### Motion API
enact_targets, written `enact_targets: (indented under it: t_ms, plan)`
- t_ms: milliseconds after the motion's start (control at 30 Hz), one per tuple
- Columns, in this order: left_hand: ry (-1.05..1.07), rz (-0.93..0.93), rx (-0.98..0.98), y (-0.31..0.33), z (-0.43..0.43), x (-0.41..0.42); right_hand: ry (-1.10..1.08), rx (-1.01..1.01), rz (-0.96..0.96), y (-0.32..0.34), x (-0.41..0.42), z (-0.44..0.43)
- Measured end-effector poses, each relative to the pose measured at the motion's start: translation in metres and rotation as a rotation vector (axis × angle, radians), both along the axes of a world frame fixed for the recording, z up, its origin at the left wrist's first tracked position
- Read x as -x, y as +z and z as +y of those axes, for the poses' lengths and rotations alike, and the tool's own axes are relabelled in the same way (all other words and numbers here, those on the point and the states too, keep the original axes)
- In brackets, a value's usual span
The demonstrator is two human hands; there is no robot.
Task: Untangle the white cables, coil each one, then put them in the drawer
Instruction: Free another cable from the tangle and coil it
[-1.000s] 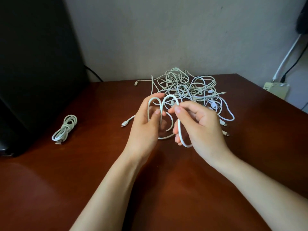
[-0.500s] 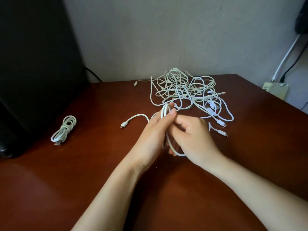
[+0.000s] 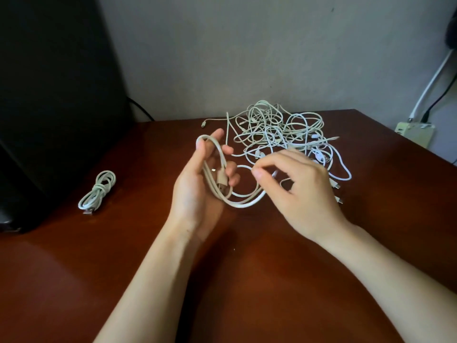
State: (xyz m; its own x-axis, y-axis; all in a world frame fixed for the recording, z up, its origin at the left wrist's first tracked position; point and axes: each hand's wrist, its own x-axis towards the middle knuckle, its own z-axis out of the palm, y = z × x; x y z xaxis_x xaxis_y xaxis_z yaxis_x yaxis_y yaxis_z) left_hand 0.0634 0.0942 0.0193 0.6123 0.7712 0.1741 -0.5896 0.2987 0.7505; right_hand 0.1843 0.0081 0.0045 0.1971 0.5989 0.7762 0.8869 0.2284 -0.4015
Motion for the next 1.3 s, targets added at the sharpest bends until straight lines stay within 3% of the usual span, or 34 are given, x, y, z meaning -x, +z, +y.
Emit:
enact_targets:
  t_ms: [233,400,533,633,967,1167,1300]
  plan:
    - [0.062,-0.094,0.071,0.003,0.007,0.006,0.1,0.321,0.423,0.001,-0.01,0.002]
    - [0.098,-0.02,0.139,0.003,0.011,0.009,0.181,0.448,0.502,-0.006,-0.008,0.006]
    - [0.022,0.21,0.082,-0.002,0.007,0.006,0.185,0.333,0.458,-0.002,-0.003,0.004]
    - [-0.089,0.273,0.052,-0.003,0.003,0.005,0.163,0.249,0.408,0.001,-0.004,0.001]
    - [-0.427,0.454,-0.159,-0.004,-0.01,0.004,-0.038,0.095,-0.078,0.002,-0.009,-0.003]
    - [-0.398,0.579,-0.292,-0.009,-0.013,0.001,-0.133,0.064,-0.281,0.007,-0.009,-0.006]
    - [-0.336,0.516,-0.287,-0.013,-0.013,-0.005,-0.133,0.028,-0.231,0.009,-0.01,-0.006]
